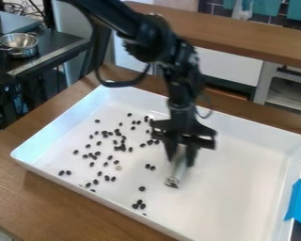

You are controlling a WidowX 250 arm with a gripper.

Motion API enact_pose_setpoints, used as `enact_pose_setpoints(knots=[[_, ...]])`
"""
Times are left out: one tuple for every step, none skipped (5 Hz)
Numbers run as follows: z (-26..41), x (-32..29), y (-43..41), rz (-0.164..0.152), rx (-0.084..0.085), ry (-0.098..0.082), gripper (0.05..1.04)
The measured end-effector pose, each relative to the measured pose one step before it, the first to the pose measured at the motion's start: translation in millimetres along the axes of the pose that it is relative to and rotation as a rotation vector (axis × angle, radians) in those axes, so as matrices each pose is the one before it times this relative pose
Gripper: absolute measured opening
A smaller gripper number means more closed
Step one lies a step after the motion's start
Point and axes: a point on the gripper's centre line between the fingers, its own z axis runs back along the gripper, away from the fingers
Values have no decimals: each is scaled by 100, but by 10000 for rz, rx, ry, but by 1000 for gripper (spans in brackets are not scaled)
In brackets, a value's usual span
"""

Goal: Sweep into pile

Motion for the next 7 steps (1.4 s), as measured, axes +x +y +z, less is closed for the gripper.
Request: enact_pose_setpoints(knots=[[107, 99, 4192, -18, 246, -117, 382], [120, 149, 3556, -66, 133, 285, 382], [26, 413, 4646, 250, 189, 41, 382], [-36, 875, 3495, -28, 67, 127, 382], [-72, 721, 1532, -23, -17, -12, 382], [211, -470, -495, -94, -901, 224, 382], [856, 282, -2145, 571, -1076, 175, 382]])
